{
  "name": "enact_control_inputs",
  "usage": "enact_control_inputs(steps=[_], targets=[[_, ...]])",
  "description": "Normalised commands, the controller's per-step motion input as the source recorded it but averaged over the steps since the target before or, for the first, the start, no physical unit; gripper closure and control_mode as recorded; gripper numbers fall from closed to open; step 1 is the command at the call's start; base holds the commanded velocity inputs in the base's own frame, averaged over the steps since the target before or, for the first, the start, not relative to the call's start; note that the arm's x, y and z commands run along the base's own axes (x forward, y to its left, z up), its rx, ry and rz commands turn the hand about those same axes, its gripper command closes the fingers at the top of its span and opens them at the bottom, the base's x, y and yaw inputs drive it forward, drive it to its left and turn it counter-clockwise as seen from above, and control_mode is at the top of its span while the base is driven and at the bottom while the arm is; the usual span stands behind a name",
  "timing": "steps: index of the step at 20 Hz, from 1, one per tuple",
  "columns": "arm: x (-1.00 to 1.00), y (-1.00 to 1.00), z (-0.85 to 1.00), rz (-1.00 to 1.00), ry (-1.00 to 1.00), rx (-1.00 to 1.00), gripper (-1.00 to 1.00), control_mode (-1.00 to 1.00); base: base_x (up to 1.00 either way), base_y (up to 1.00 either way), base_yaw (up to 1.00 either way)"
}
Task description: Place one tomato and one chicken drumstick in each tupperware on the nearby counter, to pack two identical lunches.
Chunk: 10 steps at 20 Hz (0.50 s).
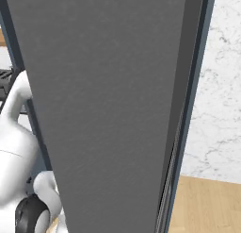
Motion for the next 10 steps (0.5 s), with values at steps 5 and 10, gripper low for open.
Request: enact_control_inputs(steps=[5,10], targets=[[-1.00,0.01,-0.37,0.11,0.00,-0.13,1.00,-1.00,0.00,0.00,0.00],[-0.60,0.00,-0.35,0.08,0.00,-0.04,1.00,1.00,-0.40,0.02,0.07]])
